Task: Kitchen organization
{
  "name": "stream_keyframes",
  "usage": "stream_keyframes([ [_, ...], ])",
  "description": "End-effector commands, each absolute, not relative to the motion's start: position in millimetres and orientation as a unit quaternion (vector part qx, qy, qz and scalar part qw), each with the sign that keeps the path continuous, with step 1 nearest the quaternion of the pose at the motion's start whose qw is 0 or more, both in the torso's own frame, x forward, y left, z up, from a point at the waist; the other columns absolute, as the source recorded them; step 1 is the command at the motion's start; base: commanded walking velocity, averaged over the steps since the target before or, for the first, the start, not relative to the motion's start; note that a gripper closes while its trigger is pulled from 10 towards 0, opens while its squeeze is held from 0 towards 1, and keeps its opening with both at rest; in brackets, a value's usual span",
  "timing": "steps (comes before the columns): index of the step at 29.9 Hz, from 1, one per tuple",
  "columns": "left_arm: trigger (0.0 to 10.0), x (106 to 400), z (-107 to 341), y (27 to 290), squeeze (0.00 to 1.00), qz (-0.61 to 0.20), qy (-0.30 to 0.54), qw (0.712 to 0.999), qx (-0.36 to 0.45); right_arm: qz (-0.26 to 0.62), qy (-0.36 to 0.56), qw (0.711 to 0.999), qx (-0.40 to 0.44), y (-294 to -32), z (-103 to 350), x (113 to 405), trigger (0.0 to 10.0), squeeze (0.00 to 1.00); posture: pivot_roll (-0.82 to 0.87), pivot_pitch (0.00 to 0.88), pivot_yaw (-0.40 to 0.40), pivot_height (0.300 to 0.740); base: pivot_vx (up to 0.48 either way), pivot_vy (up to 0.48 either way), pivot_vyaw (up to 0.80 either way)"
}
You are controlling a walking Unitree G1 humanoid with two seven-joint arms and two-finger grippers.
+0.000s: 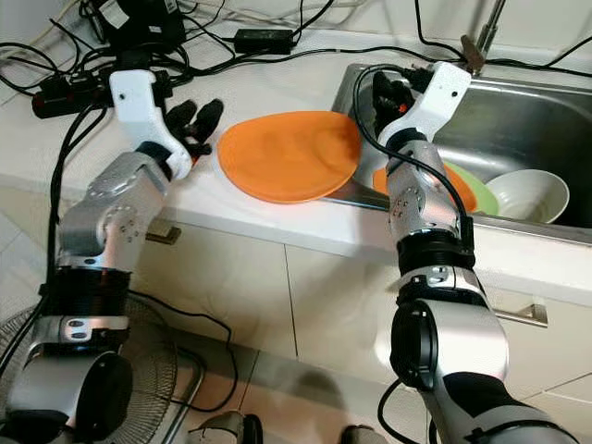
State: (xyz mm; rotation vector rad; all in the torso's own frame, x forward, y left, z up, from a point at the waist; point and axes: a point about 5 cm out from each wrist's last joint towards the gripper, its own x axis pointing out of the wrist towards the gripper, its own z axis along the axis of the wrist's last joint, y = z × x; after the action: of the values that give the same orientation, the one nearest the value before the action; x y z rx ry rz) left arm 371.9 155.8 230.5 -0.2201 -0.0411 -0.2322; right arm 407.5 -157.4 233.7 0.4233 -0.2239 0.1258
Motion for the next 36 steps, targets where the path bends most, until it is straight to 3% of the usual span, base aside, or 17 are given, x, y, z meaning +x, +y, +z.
stream_keyframes([
  [1,10.0,369,228,160,1.0,-0.132,-0.002,0.983,-0.126,0.066,-0.112,0.969,0.211,-156,236,407,10.0,0.0,0.14,0.097,0.034,0.74,0.0,0.0,0.0],
  [4,10.0,363,221,159,1.0,-0.171,0.024,0.978,-0.118,0.062,-0.108,0.97,0.21,-155,234,406,10.0,0.0,0.14,0.096,0.035,0.74,0.0,0.0,0.0],
  [13,10.0,353,212,159,1.0,-0.188,0.072,0.968,-0.148,0.068,-0.102,0.974,0.191,-147,231,405,10.0,0.0,0.15,0.089,0.038,0.74,0.0,0.0,0.0],
  [26,10.0,350,204,173,1.0,-0.157,0.116,0.968,-0.159,0.069,-0.091,0.977,0.181,-141,224,403,10.0,0.0,0.16,0.077,0.044,0.74,0.0,0.0,0.0],
  [29,10.0,351,201,175,1.0,-0.139,0.136,0.96,-0.202,0.069,-0.091,0.977,0.182,-140,224,402,10.0,0.0,0.16,0.081,0.045,0.74,0.0,0.0,0.0],
  [30,10.0,351,201,175,0.0,-0.136,0.138,0.959,-0.208,0.069,-0.091,0.977,0.182,-140,224,402,10.0,0.0,0.16,0.083,0.045,0.74,0.0,0.0,0.0],
  [36,10.0,353,209,175,0.0,-0.143,0.146,0.939,-0.278,0.065,-0.091,0.978,0.179,-141,225,402,10.0,0.0,0.16,0.091,0.049,0.74,0.0,0.0,0.0],
])
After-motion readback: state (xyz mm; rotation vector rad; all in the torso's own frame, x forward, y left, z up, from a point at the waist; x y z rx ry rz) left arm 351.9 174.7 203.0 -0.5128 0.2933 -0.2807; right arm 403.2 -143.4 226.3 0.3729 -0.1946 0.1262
